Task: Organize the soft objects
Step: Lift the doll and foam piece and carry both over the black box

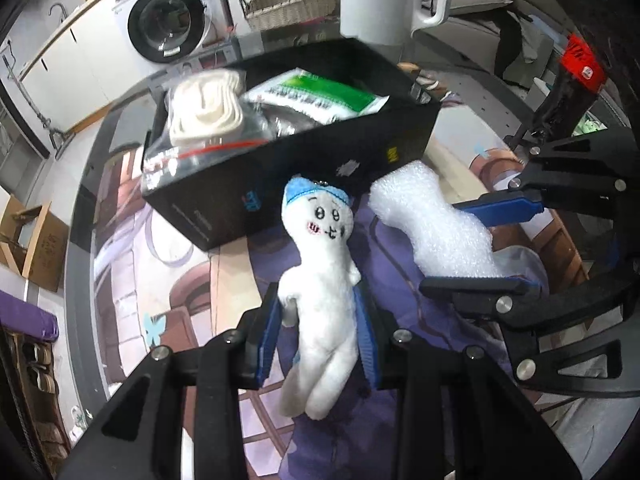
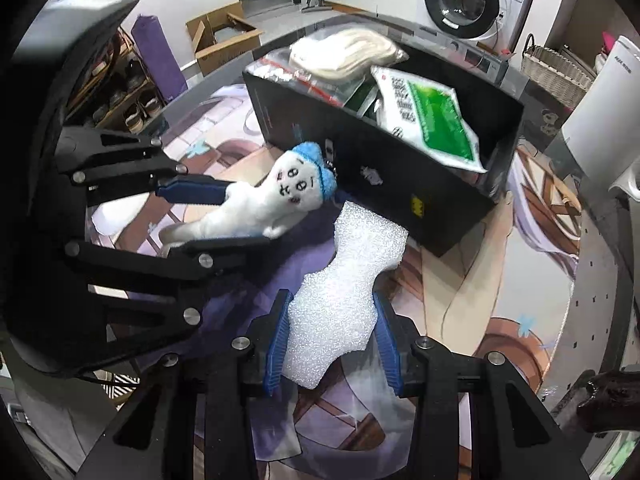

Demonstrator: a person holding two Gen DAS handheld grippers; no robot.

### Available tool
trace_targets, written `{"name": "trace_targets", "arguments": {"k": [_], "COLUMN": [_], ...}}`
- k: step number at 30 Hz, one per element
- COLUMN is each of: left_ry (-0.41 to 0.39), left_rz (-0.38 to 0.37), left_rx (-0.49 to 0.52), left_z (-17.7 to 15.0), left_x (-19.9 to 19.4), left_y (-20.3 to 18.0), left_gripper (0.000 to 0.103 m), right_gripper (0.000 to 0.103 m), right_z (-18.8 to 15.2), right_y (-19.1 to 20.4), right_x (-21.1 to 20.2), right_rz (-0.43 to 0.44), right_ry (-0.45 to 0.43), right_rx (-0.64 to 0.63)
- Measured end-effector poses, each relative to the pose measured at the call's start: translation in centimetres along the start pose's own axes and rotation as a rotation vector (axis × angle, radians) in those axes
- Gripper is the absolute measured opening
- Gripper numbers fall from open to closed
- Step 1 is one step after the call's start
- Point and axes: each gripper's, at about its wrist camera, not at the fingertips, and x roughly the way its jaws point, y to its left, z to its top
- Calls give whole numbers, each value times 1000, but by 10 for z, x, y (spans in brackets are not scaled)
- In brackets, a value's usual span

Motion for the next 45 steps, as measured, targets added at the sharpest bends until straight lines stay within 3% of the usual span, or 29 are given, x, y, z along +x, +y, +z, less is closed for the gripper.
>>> {"name": "trace_targets", "arguments": {"k": [3, 14, 20, 26, 35, 45], "left_ry": [-54, -234, -314, -453, -600, -834], "left_rz": [34, 24, 52, 77, 107, 163], "left_rx": [35, 11, 6, -28, -69, -134], "left_z": [2, 11, 16, 18, 10, -14], "left_x": [-11, -50, -65, -94, -124, -169], "left_y": [-5, 1, 4, 14, 28, 36], "left_gripper": [33, 33, 33, 33, 33, 34], "right_gripper": [40, 40, 40, 40, 40, 40], "right_z": [1, 8, 10, 10, 5, -14], "right_y": [-2, -12, -7, -8, -5, 11], "right_x": [-12, -60, -84, -110, -142, -182], "right_rz": [2, -18, -18, -38, -67, -104], "right_ry": [-40, -223, -363, -506, -670, -873], "right_rx": [-6, 27, 39, 53, 63, 58]}}
